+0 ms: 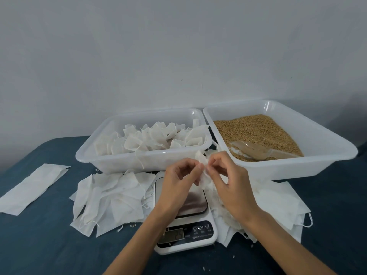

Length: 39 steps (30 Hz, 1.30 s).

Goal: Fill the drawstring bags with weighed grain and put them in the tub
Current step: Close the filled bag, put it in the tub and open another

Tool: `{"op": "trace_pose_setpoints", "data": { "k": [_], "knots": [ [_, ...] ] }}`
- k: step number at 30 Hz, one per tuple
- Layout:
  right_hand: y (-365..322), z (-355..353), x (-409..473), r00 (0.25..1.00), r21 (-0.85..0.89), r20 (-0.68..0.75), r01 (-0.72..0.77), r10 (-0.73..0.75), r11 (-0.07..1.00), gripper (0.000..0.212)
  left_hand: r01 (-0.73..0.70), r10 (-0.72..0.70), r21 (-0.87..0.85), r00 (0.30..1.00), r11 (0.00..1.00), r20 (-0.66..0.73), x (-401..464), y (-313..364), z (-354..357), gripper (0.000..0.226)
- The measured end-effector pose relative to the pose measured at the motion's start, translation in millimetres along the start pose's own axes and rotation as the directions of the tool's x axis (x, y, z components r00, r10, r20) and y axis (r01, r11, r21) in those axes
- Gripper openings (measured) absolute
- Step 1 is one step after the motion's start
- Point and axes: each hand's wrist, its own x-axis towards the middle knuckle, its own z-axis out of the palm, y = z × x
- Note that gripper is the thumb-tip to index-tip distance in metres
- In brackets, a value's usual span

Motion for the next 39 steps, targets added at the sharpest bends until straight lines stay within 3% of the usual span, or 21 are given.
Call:
{"op": "trace_pose_setpoints", "data": {
  "k": [3, 6, 9, 12, 16, 19, 21, 24, 27, 30, 35, 39],
  "knots": [
    [5, -4, 2, 1.0, -0.105, -0.005, 0.029, -0.029, 0.994, 0.018, 0.009, -0.01, -0.021, 0.999, 1.0, -0.034, 1, 0, -2, 0.017],
    [5, -5, 2, 0.999, -0.173, 0.022, -0.045, 0.05, 0.984, 0.022, -0.014, 0.016, 0.023, 0.997, 1.0, -0.07, 2, -1, -4, 0.016],
    [-2, -4, 3, 0.989, 0.03, 0.049, -0.139, 0.137, 0.99, 0.019, -0.085, 0.087, 0.098, 0.996, 0.992, -0.018, 1, 0, -2, 0.017],
    [-9, -7, 4, 0.977, 0.22, 0.066, -0.213, 0.203, 0.952, 0.015, -0.124, 0.129, 0.105, 0.991, 0.987, -0.041, 1, 2, -1, 0.031],
    [-9, -13, 8, 0.978, 0.331, 0.011, -0.2, 0.209, 0.922, 0.007, -0.044, 0.046, 0.015, 0.984, 0.999, -0.174, 6, 5, -10, 0.033],
    [-7, -16, 9, 0.973, 0.401, 0.005, -0.212, 0.23, 0.891, 0.01, 0.038, -0.057, -0.17, 0.993, 0.985, -0.108, 9, 3, -14, 0.02],
    [-4, -16, 9, 0.971, 0.36, -0.01, -0.221, 0.24, 0.906, 0.011, 0.029, -0.043, -0.162, 0.996, 0.986, -0.084, 8, 4, -12, 0.004],
    [-2, -15, 9, 0.979, 0.174, -0.124, -0.14, 0.163, 0.975, 0.013, -0.021, 0.01, -0.099, 0.993, 0.995, -0.117, 5, 5, -12, 0.024],
    [-4, -14, 8, 0.975, -0.01, -0.223, -0.026, 0.023, 1.0, 0.014, -0.12, 0.118, 0.004, 0.975, 0.993, -0.19, 4, 5, -10, 0.023],
    [-4, -15, 7, 0.967, 0.04, -0.252, -0.034, 0.043, 0.999, 0.01, -0.154, 0.15, 0.001, 0.963, 0.988, -0.222, 4, 6, -9, 0.025],
    [-8, -17, 9, 0.971, 0.321, -0.135, -0.148, 0.199, 0.935, 0.005, -0.095, 0.092, -0.011, 0.98, 0.995, -0.177, 4, 6, -6, 0.024],
    [-9, -13, 6, 0.983, 0.324, 0.03, -0.18, 0.18, 0.929, 0.011, -0.103, 0.096, -0.024, 0.976, 0.994, -0.198, 3, 8, -7, 0.02]
  ]
}}
